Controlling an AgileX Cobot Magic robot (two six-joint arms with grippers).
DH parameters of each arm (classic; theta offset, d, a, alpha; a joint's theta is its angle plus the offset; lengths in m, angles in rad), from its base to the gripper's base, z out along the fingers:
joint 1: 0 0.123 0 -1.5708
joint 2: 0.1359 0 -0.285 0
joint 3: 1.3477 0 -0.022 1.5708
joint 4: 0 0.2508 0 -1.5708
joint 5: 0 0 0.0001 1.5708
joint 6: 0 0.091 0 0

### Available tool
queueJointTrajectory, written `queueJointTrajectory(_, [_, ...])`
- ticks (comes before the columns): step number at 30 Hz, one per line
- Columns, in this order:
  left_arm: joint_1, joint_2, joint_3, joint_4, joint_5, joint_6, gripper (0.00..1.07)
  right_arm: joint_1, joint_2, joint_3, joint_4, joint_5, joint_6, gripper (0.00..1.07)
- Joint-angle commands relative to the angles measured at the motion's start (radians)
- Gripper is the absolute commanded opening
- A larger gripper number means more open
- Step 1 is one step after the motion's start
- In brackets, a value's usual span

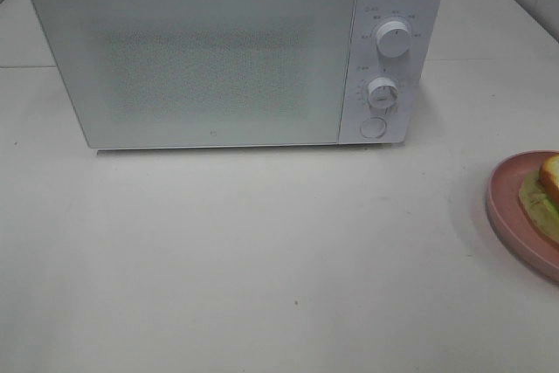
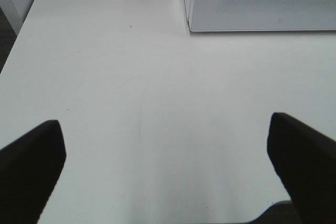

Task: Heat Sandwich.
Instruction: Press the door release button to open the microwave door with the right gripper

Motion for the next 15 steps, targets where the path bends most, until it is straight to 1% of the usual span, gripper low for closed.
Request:
queueJointTrajectory(1, [0.002, -0.016, 0.001, 0.001, -0.012, 0.000, 1.00, -0.003, -0.028, 0.001, 0.002, -0.008, 0.001, 0.75])
queueJointTrajectory(15, [0.002, -0.016, 0.001, 0.001, -0.012, 0.000, 1.00, -0.003, -0.027, 0.001, 0.002, -0.009, 0.001, 0.75])
